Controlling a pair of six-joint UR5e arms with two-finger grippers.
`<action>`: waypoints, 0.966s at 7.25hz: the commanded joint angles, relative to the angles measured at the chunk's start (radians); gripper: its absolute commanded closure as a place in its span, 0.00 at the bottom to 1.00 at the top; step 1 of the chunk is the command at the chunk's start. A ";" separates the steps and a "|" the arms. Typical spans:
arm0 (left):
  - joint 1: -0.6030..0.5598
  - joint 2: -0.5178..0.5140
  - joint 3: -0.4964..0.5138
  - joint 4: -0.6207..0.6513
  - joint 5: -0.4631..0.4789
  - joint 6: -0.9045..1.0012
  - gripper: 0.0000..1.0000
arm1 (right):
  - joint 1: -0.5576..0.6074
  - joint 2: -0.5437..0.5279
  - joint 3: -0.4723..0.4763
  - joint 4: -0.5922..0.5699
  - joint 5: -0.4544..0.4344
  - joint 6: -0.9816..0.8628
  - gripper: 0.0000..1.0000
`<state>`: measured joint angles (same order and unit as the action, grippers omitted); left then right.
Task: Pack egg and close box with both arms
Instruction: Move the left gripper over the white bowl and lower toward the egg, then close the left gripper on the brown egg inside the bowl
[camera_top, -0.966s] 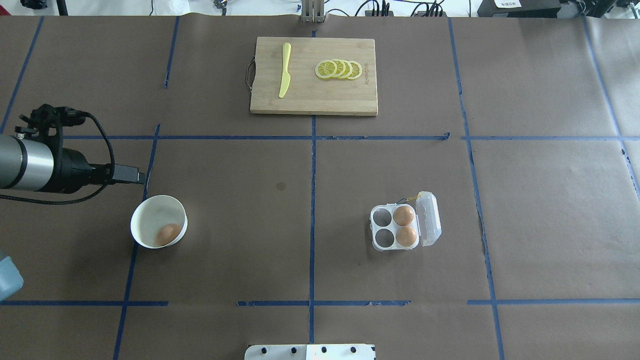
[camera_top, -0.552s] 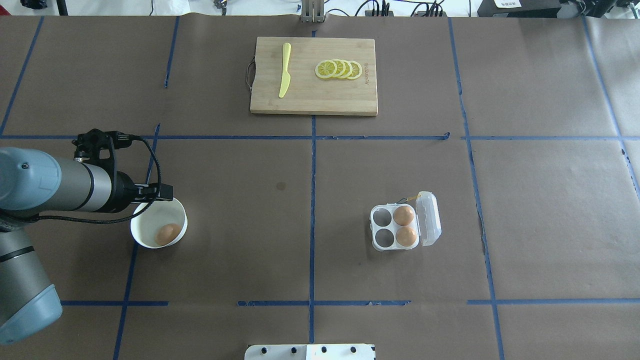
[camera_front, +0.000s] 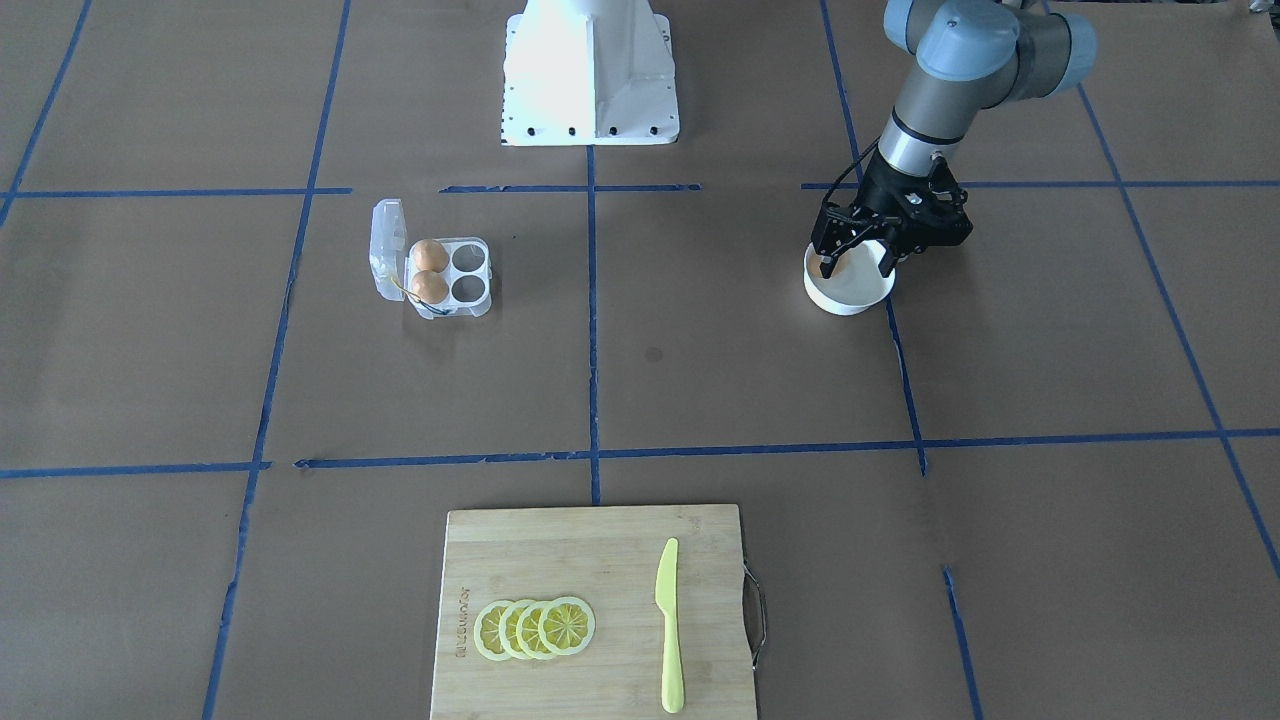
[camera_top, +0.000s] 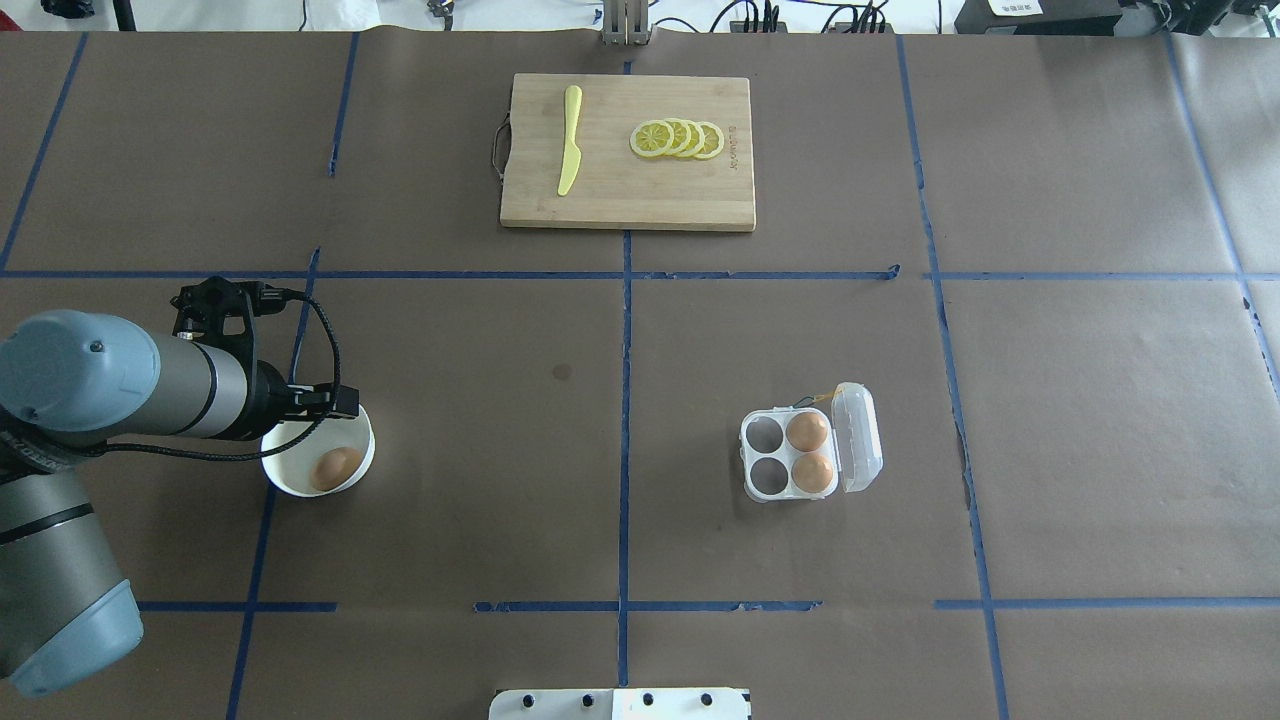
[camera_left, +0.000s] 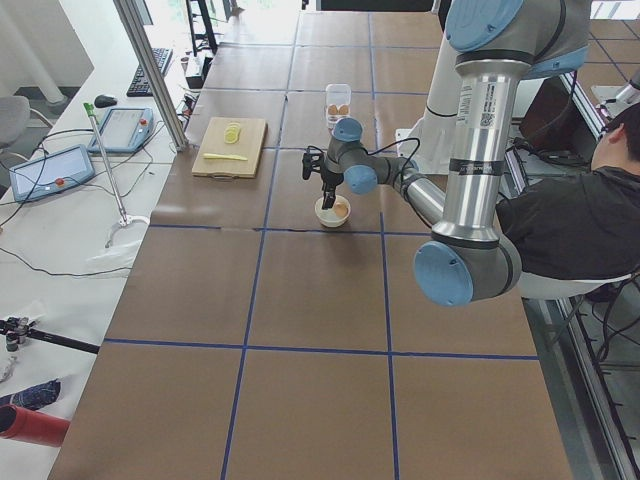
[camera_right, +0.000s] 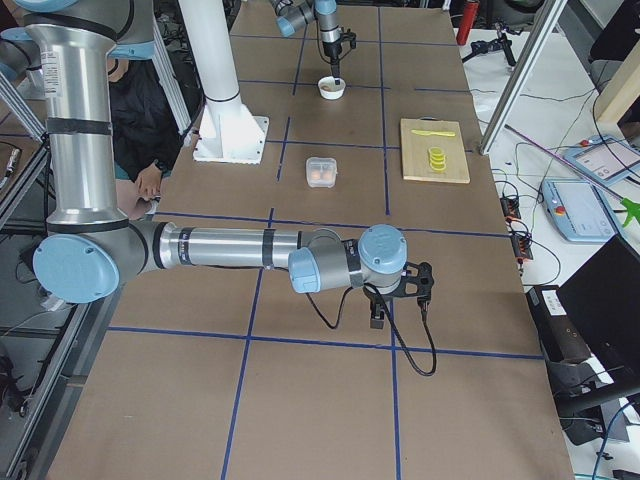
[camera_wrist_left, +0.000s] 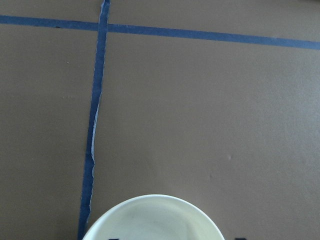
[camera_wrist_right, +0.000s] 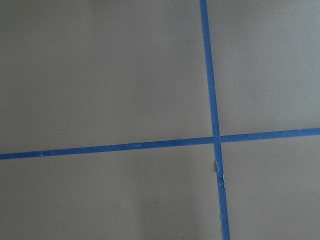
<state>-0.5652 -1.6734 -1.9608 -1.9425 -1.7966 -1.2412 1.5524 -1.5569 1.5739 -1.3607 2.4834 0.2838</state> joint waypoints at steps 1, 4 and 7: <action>0.020 0.000 0.017 -0.001 -0.003 0.003 0.17 | 0.000 0.000 0.001 0.000 0.000 0.000 0.00; 0.041 0.000 0.040 -0.001 -0.055 0.002 0.17 | 0.000 0.000 0.006 0.000 0.000 0.000 0.00; 0.062 0.000 0.042 0.002 -0.056 0.002 0.17 | 0.000 0.000 0.014 0.002 0.002 0.000 0.00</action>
<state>-0.5108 -1.6736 -1.9207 -1.9415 -1.8512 -1.2394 1.5524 -1.5570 1.5847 -1.3593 2.4845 0.2838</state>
